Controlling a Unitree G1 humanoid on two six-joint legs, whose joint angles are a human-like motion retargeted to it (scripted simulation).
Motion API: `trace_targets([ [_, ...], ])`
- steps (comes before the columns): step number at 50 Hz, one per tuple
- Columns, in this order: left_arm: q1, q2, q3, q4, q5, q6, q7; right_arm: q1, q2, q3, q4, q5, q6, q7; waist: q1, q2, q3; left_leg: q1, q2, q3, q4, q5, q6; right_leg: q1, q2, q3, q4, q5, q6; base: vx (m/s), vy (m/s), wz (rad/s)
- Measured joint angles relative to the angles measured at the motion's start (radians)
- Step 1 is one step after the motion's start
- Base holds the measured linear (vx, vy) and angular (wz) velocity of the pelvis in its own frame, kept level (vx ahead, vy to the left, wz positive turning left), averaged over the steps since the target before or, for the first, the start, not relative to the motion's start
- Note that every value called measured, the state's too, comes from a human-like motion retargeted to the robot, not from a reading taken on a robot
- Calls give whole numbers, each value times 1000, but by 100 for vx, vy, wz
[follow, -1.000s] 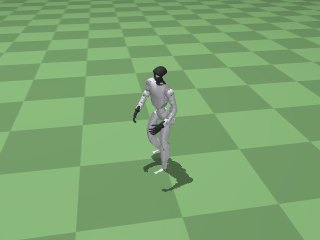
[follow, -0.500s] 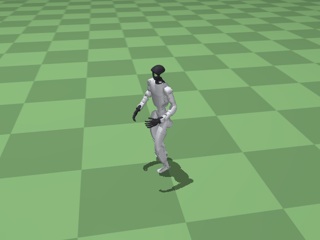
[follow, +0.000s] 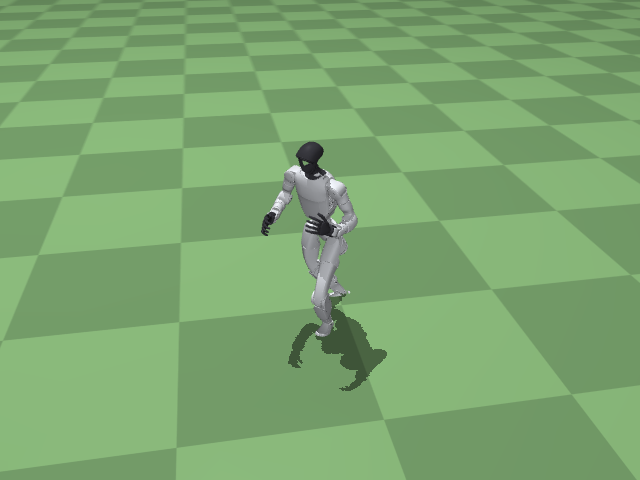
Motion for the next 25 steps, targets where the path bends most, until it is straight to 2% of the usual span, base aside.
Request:
trace_targets([
  [3, -45, 12, -6, -76, 9, -29, 39, 78, 1, -53, -28, -21, -11, -51, -69, -47, -14, 41, -107, 55, 4, 0, 55, -53, -136, -27, 255, -29, -2, 67, 43, 174],
  [5, -103, 20, -10, -114, 34, -48, 87, 146, -12, -87, -14, -50, -14, -84, -152, -65, -32, 76, -212, 78, -15, 0, 99, -110, -238, -20, 490, -29, -33, 79, 43, 241],
  [8, -241, 47, -33, -136, 120, -64, 209, 252, -46, -136, 43, -108, -12, -145, -339, -79, -18, 204, -448, 84, -120, 0, 158, -270, -367, 122, 872, -20, -101, 98, 44, 283],
  [10, -336, 74, -73, -124, 197, -62, 300, 312, -66, -169, 76, -147, -14, -185, -462, -75, 6, 339, -596, 53, -223, 0, 166, -417, -379, 246, 1031, -29, -137, 122, 41, 204],
  [12, -391, 88, -131, -96, 257, -56, 360, 358, -73, -212, 69, -177, -14, -198, -527, -36, 50, 522, -663, -17, -310, 0, 131, -541, -275, 313, 1055, -29, -161, 141, 37, 48],
  [15, -352, 76, -194, -82, 278, -48, 359, 396, -87, -275, -11, -177, -3, -180, -571, 76, 151, 830, -628, -90, -340, 37, 40, -597, -15, 265, 919, -29, -154, 159, 42, -29],
  [17, -289, 62, -226, -88, 291, -63, 347, 380, -85, -299, -82, -169, -4, -178, -608, 137, 199, 1000, -598, -115, -356, 171, -29, -601, 127, 203, 736, 12, -114, 163, 52, 35],
  [20, -209, 33, -276, -105, 307, -86, 308, 333, -70, -316, -190, -159, -19, -185, -632, 175, 215, 1117, -578, -103, -266, 401, -115, -603, 282, 191, 476, 124, -51, 150, 58, 90],
  [22, -205, 25, -300, -128, 312, -88, 283, 282, -74, -327, -256, -158, -23, -192, -626, 194, 206, 1090, -520, -58, -71, 438, -140, -587, 309, 204, 480, 118, -70, 146, 60, 140],
  [23, -213, 22, -309, -144, 311, -87, 276, 254, -83, -331, -287, -163, -21, -197, -615, 198, 196, 1059, -470, -24, 37, 420, -138, -573, 305, 219, 527, 85, -91, 148, 59, 164],
  [25, -269, 16, -322, -187, 298, -76, 277, 177, -114, -338, -349, -170, 1, -215, -586, 202, 193, 946, -328, 34, 270, 322, -95, -520, 271, 247, 647, -23, -144, 145, 55, 163],
])
